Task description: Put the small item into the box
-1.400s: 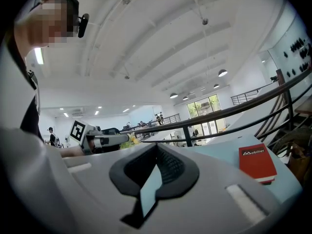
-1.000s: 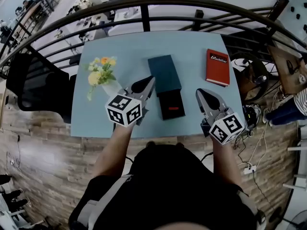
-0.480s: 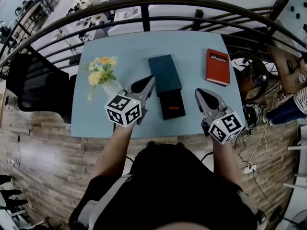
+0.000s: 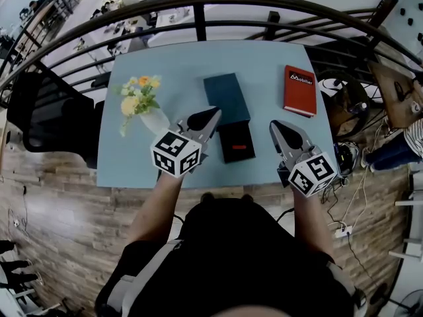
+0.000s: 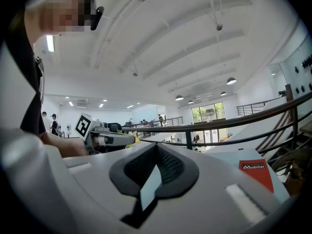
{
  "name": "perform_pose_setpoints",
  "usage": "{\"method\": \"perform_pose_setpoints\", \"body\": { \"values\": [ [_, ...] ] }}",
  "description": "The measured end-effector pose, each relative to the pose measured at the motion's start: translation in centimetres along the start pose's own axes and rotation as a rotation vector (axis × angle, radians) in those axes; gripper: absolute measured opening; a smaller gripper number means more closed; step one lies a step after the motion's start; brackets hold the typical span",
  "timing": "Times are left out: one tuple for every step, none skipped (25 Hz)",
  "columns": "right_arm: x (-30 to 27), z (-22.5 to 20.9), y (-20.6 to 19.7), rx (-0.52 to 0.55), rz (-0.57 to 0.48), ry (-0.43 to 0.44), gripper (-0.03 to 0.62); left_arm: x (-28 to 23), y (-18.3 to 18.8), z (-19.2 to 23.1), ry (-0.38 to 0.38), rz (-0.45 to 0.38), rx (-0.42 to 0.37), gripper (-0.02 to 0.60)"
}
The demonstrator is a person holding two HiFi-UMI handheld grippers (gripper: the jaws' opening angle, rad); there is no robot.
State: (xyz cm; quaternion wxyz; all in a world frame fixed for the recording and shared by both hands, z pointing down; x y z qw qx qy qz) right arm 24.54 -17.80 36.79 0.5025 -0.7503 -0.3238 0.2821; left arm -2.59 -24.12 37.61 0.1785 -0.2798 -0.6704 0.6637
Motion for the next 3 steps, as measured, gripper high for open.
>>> {"method": "perform_pose_setpoints", "body": {
  "values": [
    [0.00, 0.03, -0.01, -0.004, 0.000, 0.002, -0.002, 0.00, 0.03, -0.11, -0.003, 0.003, -0.009, 0.006],
    [-0.01, 0.07, -0.01, -0.008, -0.001, 0.005, -0.002, 0.01, 0.06, -0.22, -0.004, 0.005, -0.016, 0.006],
    [-0.02, 0.12, 0.01, -0.013, -0.002, 0.008, -0.002, 0.01, 0.09, -0.33, -0.004, 0.007, -0.024, 0.006]
  ]
}}
Point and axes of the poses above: the fingertips, and each gripper's own axes: x backward along the fingers, z to its left, y out of its top, the point moved 10 cm from there along x, backward along the fingers, and after that the axes turned 12 degrees about -x, right-handed, at the moved point
